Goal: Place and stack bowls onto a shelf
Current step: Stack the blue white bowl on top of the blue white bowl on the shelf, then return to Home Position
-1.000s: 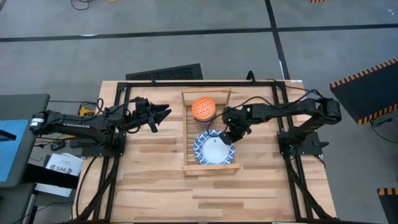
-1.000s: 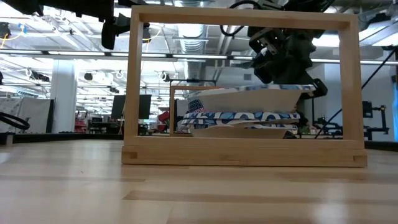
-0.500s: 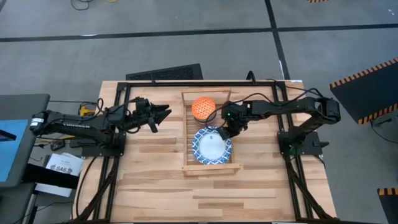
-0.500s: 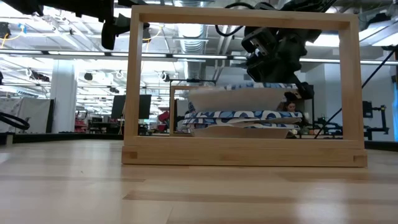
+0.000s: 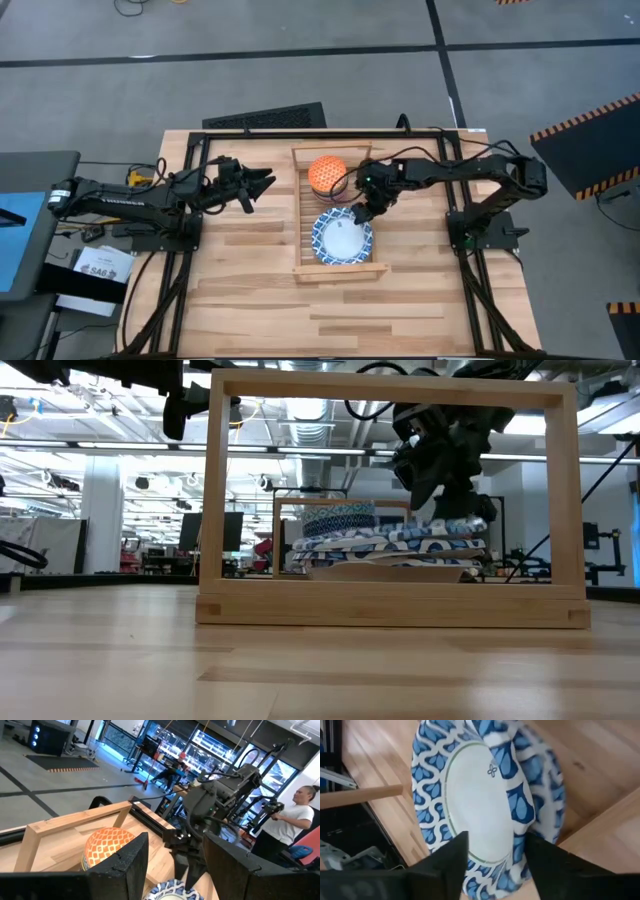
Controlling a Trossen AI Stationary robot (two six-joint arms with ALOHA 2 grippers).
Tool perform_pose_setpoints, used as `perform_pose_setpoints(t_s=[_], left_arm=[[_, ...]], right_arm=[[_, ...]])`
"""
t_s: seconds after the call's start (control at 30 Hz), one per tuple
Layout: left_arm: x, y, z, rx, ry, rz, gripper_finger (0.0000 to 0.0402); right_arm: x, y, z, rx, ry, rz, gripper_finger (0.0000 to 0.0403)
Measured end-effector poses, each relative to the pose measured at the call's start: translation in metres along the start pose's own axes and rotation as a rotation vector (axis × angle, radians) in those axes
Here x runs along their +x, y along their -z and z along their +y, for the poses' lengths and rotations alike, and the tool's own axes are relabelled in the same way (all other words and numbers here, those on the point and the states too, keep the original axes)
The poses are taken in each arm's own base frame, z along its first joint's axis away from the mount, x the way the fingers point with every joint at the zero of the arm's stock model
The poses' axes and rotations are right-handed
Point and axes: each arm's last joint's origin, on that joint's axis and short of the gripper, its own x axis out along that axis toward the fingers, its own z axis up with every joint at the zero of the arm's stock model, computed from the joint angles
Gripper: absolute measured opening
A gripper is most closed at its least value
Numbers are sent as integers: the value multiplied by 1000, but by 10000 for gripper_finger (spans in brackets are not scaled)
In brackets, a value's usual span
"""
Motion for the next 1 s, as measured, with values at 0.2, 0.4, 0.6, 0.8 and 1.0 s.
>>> perform_pose_setpoints(t_s=[0.2,0.4,0.6,0.8,1.0], left_arm=[[0,0,0,0,0,0,171],[0,0,-1,20,15,5,171],[-1,1,-3,9,96,48,171],[-1,-4,-6,-41,143,5,171],[-3,-10,-17,138,315,-51,152]], right_arm=[[-20,-2,-12,-7,40,-14,259],[-50,21,-19,-115,111,7,260],[-66,58,-39,-145,102,-118,260],[-75,72,-35,-219,-238,-486,260],[-98,69,-8,-409,-527,-814,260]])
